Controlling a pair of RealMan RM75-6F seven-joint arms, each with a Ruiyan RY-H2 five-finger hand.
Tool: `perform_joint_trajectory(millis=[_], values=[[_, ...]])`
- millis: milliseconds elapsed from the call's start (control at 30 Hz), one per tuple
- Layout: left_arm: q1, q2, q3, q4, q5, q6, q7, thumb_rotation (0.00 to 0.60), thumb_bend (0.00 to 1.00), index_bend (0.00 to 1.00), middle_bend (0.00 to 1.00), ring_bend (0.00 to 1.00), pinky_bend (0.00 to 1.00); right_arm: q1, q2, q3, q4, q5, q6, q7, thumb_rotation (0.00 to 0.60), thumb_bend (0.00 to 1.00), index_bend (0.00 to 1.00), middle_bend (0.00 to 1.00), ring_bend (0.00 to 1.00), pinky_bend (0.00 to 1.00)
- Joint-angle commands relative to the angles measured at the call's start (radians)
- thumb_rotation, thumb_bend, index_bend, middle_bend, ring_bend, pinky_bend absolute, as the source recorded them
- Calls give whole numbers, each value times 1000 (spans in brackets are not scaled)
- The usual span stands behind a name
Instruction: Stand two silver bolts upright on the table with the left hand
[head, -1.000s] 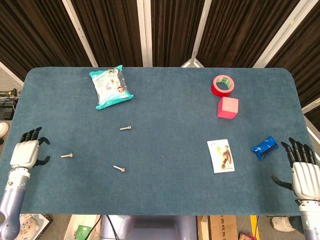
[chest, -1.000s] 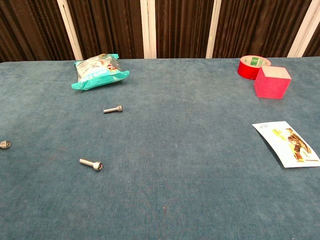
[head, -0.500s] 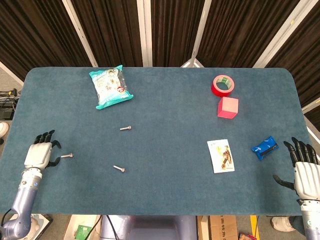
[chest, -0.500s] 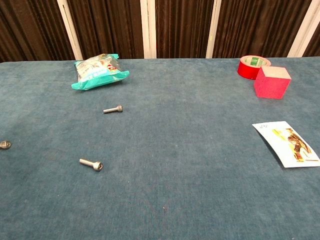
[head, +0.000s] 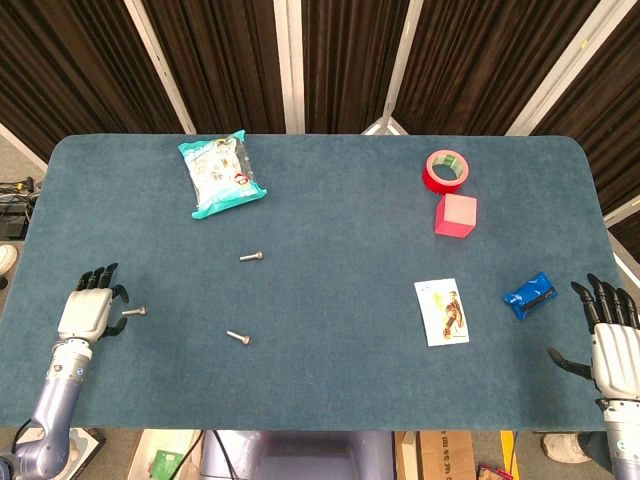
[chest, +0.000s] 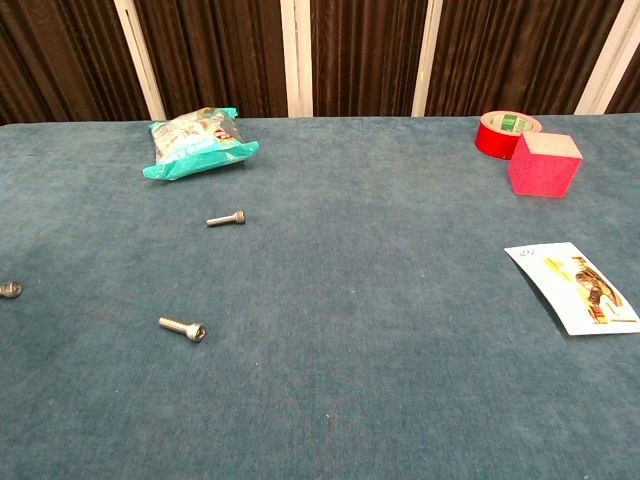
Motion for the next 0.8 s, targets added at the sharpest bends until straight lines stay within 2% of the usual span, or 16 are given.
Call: perform_joint_trajectory(millis=[33,800], values=[[-1,-4,3,9,2,3,8,600,494,462,0,0,0,0,0,0,0,0,0,0,600,5,134,40,15,0],[-5,-24,16,33,3,4,23,600,494,493,0,0,0,2,-5,3,-5,16,-14,-2,600,6,134,40,15,0]])
